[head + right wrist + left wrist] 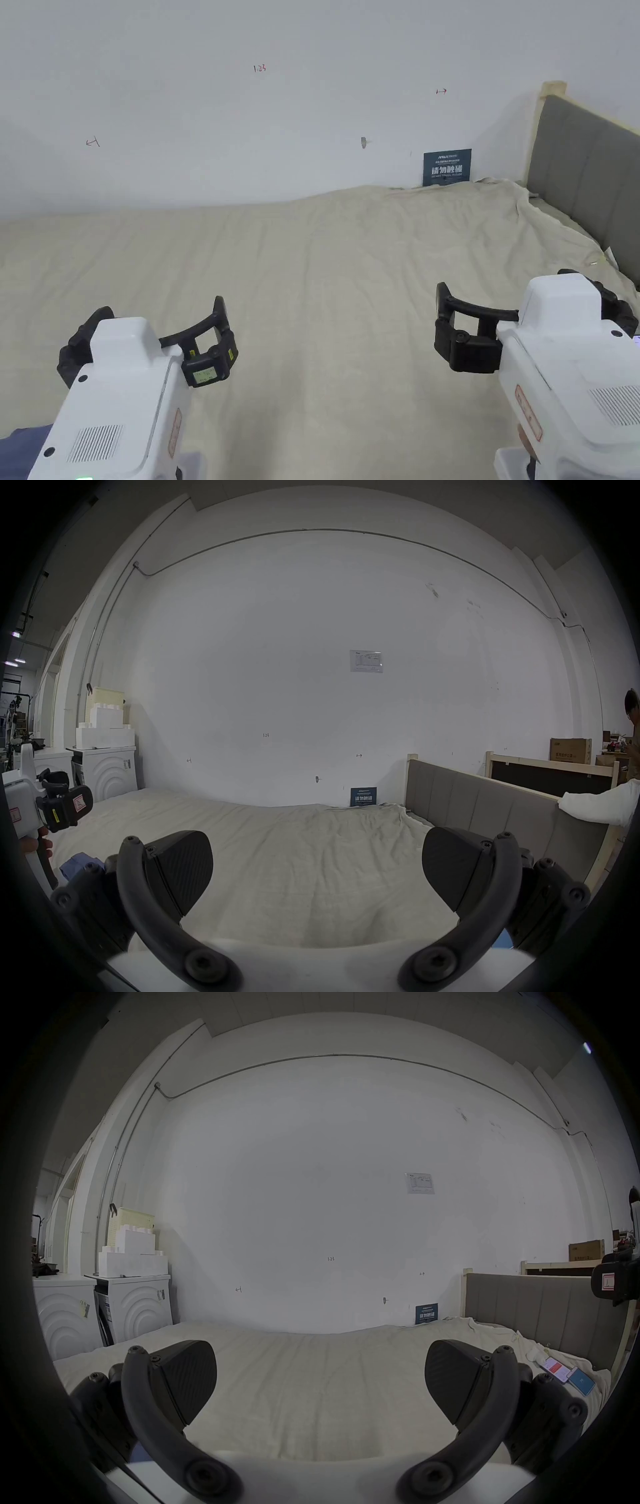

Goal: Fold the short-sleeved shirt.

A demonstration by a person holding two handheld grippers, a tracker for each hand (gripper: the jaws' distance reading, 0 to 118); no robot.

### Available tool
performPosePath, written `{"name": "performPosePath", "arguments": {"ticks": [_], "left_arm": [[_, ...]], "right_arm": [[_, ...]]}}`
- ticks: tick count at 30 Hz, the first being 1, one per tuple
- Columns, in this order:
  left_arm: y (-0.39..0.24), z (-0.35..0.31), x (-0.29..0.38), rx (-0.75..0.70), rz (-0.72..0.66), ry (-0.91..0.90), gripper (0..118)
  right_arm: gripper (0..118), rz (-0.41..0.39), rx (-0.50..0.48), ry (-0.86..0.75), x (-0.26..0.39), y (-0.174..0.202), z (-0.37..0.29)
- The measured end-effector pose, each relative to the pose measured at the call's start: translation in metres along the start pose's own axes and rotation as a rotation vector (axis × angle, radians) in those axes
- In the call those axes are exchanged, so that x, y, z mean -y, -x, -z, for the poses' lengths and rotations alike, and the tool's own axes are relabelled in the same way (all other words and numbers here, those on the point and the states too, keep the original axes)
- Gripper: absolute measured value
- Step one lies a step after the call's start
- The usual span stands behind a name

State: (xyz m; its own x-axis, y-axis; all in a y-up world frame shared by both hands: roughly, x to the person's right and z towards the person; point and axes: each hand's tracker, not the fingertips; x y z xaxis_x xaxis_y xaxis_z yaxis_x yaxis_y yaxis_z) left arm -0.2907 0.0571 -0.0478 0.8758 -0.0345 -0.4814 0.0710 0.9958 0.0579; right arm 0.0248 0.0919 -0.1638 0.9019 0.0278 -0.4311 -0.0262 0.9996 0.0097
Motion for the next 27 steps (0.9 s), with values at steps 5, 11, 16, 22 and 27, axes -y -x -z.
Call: {"name": "performPosePath", "arguments": {"ticks": [5, 11, 16, 22, 27], "left_arm": [[0.0004, -0.0006, 0.0002, 0.002, 0.002, 0.003, 118], [-0.0001, -0.0007, -0.0007, 0.003, 0.005, 0.007, 118], [-0.0010, -0.0017, -0.0009, 0.004, 0.007, 0.005, 118], [0.0006, 0.0001, -0.0007, 0.006, 0.012, 0.008, 118], [0.0011, -0.0005, -0.0007, 0.005, 0.009, 0.006, 118]], "right_arm": [[118, -0.005, -0.004, -0.002, -0.0020, 0.0015, -0.0012], [118, -0.005, -0.006, 0.005, -0.0023, 0.0021, -0.0010], [118, -0.006, -0.005, 0.004, 0.0002, -0.0003, 0.0006], [118, -0.004, 0.002, 0.004, 0.0010, -0.0009, 0.0013], [118, -0.006, 0.007, 0.008, 0.0024, -0.0028, 0.0032]]}}
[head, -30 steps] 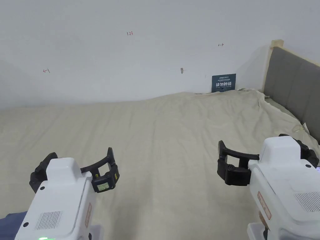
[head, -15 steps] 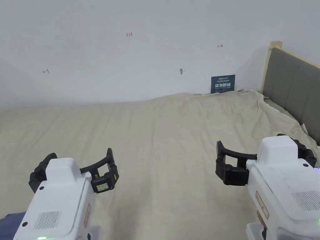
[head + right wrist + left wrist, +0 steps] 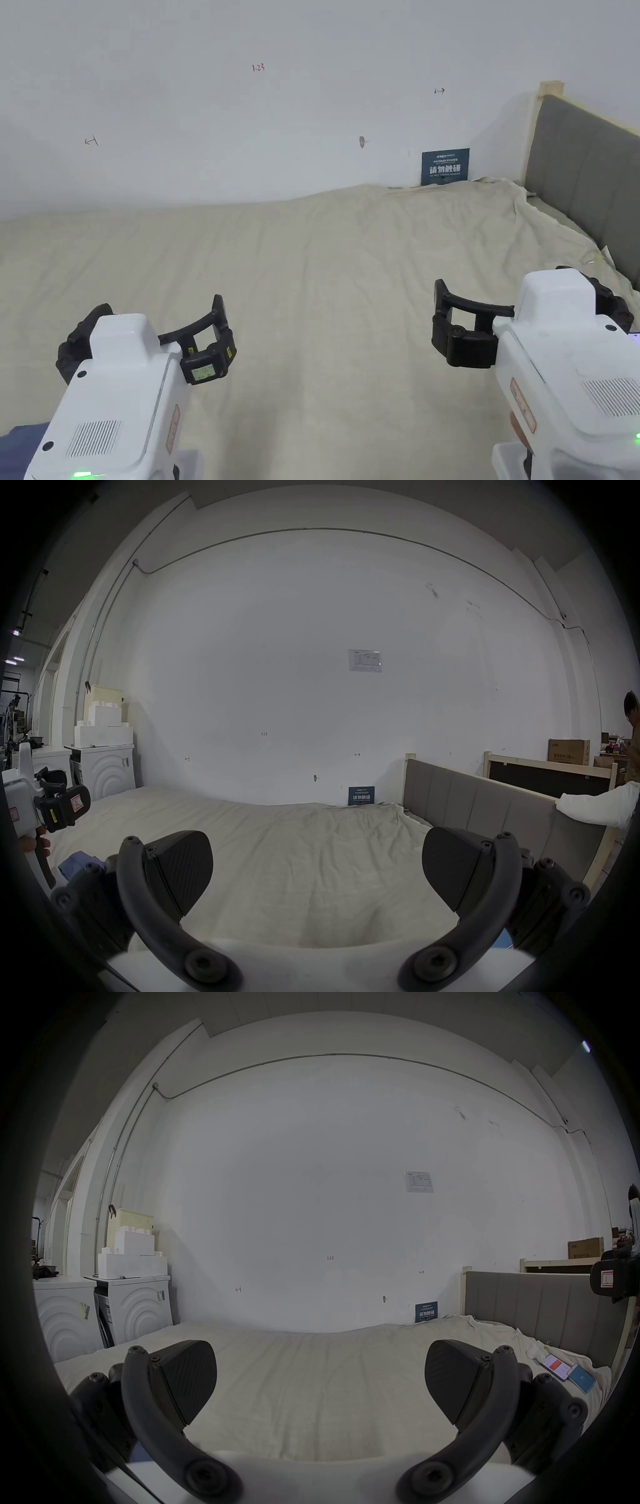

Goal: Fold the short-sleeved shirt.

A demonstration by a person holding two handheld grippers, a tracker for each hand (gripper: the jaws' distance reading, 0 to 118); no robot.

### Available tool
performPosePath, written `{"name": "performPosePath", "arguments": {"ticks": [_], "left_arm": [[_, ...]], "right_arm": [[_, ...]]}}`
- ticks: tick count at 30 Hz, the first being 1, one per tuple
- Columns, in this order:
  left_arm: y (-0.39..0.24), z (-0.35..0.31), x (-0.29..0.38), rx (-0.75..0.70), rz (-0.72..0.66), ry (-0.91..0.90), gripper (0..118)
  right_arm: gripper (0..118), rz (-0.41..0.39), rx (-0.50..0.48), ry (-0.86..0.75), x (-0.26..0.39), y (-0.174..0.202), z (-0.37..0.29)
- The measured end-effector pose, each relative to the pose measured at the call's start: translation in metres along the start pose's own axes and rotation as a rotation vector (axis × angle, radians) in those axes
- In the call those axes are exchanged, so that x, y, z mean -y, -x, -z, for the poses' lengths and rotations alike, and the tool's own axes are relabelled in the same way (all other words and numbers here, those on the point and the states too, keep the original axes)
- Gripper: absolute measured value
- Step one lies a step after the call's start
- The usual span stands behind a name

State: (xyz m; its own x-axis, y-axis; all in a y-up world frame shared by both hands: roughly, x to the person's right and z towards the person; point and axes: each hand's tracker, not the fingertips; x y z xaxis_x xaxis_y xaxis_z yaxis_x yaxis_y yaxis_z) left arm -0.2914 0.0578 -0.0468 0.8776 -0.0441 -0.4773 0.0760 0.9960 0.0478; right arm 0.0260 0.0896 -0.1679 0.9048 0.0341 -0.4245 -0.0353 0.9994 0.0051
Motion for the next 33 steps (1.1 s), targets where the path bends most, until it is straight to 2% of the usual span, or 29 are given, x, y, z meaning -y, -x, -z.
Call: {"name": "performPosePath", "arguments": {"ticks": [6, 10, 11, 13, 16, 18, 21, 24, 30, 33], "left_arm": [[0.002, 0.000, -0.001, 0.000, -0.002, -0.001, 118], [0.003, 0.000, -0.001, 0.000, -0.001, -0.002, 118], [0.004, 0.000, -0.001, 0.001, -0.005, -0.003, 118], [0.004, -0.001, -0.002, 0.002, -0.009, -0.002, 118], [0.005, -0.001, -0.002, -0.001, -0.008, -0.001, 118], [0.005, -0.002, -0.002, 0.000, -0.010, -0.002, 118], [0.005, -0.003, -0.003, 0.002, -0.011, -0.003, 118], [0.006, -0.003, -0.003, 0.003, -0.007, -0.006, 118], [0.006, -0.002, -0.004, 0.004, -0.009, -0.005, 118], [0.006, -0.001, -0.003, 0.005, -0.004, -0.003, 118]], "right_arm": [[118, 0.003, 0.015, 0.020, -0.002, 0.000, 0.002], [118, 0.037, 0.030, 0.069, -0.011, 0.002, 0.004], [118, 0.062, 0.033, 0.088, -0.011, -0.001, 0.006], [118, 0.166, 0.069, 0.163, -0.014, -0.002, 0.006], [118, 0.280, 0.136, 0.354, -0.024, -0.005, 0.012], [118, 0.289, 0.115, 0.457, -0.028, -0.009, 0.016], [118, 0.292, 0.059, 0.509, -0.026, -0.012, 0.018], [118, 0.293, 0.077, 0.542, -0.027, -0.012, 0.020], [118, 0.270, 0.046, 0.527, -0.030, -0.010, 0.021], [117, 0.252, 0.074, 0.522, -0.027, -0.011, 0.023]]}}
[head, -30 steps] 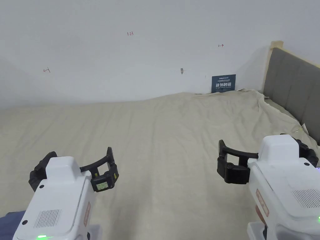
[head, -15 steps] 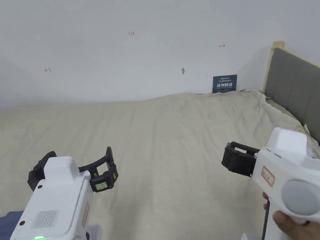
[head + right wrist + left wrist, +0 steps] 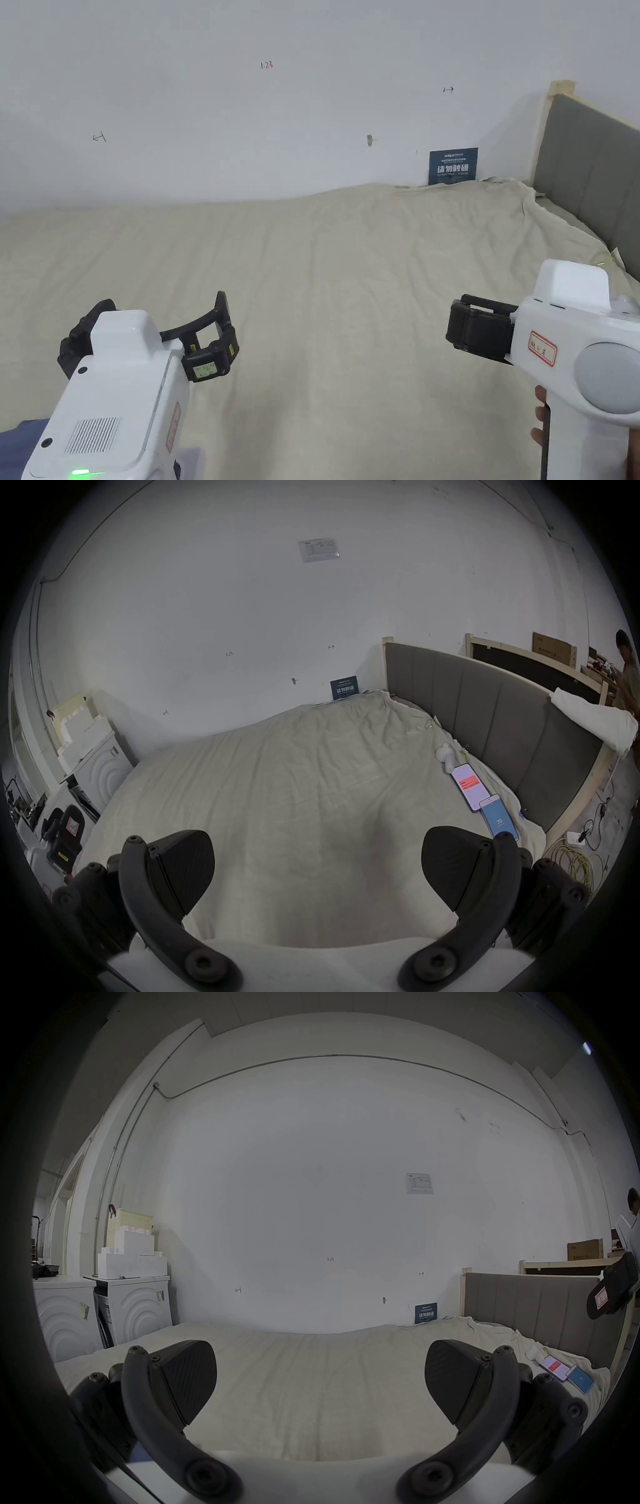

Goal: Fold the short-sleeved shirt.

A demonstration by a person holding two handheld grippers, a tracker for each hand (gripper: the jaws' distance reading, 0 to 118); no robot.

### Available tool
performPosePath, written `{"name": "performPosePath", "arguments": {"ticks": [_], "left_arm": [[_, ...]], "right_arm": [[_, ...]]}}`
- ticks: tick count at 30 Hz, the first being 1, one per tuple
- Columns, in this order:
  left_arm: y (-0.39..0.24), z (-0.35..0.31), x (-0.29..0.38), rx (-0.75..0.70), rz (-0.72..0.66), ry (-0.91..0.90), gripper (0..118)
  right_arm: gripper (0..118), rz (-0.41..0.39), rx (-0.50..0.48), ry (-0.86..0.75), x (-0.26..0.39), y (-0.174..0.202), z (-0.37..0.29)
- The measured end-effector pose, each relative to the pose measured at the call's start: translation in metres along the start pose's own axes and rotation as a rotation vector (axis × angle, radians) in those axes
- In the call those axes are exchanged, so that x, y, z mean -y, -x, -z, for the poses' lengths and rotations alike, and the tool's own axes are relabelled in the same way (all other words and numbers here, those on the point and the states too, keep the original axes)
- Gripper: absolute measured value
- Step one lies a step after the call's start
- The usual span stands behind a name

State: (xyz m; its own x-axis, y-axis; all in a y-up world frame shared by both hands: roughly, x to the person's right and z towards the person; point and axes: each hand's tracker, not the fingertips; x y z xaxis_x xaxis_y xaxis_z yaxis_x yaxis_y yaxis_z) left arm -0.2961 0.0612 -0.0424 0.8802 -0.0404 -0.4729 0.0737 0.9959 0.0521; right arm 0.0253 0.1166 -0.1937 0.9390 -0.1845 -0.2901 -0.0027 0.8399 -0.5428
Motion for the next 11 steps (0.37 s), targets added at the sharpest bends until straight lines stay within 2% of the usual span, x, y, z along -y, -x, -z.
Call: {"name": "performPosePath", "arguments": {"ticks": [4, 11], "left_arm": [[0.0004, 0.0008, 0.0000, -0.003, -0.004, -0.002, 118], [0.0007, 0.0018, 0.0006, -0.002, 0.001, -0.003, 118]], "right_arm": [[117, 0.009, 0.009, -0.054, 0.0000, 0.0002, -0.0018], [117, -0.027, -0.091, -0.289, 0.0069, -0.0069, -0.0092]]}}
